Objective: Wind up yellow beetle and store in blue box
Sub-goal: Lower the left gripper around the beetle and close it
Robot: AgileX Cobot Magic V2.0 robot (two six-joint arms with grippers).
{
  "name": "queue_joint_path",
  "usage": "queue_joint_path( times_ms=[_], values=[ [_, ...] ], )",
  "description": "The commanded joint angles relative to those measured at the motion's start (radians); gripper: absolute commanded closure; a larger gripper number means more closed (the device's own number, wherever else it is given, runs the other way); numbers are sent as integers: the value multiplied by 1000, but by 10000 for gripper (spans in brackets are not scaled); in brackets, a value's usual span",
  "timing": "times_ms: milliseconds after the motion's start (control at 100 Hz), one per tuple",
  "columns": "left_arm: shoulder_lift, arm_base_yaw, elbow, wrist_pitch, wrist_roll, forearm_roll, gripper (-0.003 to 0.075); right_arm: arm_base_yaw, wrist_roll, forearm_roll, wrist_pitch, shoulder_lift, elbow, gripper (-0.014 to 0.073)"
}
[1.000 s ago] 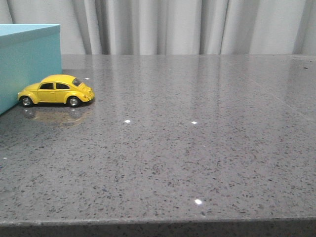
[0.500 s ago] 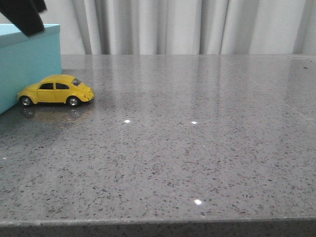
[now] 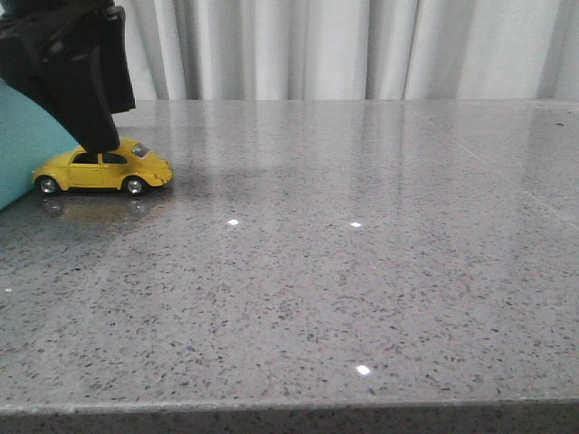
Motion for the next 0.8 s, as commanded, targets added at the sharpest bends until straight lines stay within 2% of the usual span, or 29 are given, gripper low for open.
queue_joint_path(
  times_ms=[0, 310, 790],
  values=[
    [-30, -7, -30, -39, 3, -1, 246, 4, -8, -62, -29, -3, -21, 204],
    [-13, -7, -30, -86, 3, 103, 246, 4, -8, -62, -28, -3, -21, 204],
    [68, -7, -30, -93, 3, 101, 262, 4, -8, -62, -25, -3, -21, 204]
  ],
)
